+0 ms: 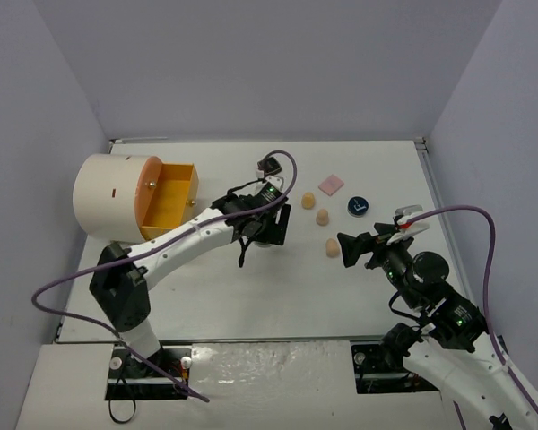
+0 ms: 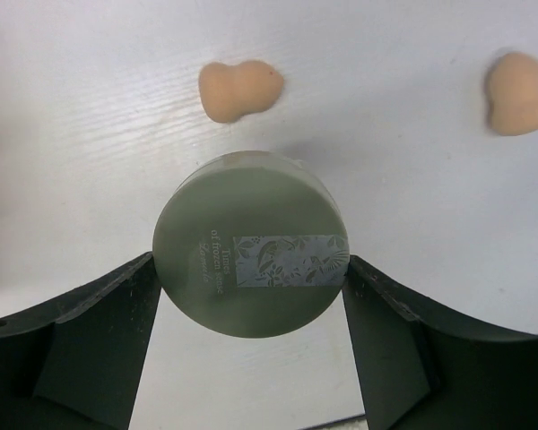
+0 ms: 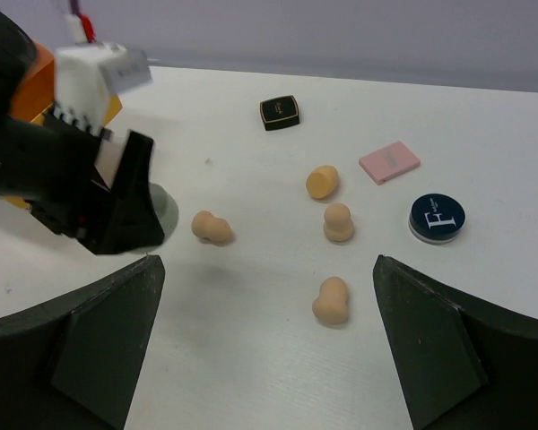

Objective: Organize the makeup

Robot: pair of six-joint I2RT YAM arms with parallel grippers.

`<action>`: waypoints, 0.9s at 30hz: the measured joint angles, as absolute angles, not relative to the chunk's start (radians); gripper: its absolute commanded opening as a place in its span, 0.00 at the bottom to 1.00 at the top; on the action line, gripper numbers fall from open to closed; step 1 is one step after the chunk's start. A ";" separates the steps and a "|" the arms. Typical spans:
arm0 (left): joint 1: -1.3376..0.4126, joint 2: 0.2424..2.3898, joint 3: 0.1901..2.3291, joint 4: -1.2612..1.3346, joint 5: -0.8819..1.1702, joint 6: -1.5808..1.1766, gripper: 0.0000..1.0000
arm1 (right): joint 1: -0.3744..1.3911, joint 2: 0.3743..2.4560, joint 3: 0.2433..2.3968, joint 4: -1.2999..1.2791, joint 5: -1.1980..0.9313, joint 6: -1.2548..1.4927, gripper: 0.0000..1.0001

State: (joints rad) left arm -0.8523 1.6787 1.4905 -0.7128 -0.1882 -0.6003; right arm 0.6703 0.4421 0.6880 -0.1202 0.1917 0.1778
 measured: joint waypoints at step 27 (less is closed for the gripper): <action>-0.157 1.594 1.605 -0.869 -0.035 -0.436 0.47 | 0.675 0.447 0.687 -0.121 0.196 0.180 1.00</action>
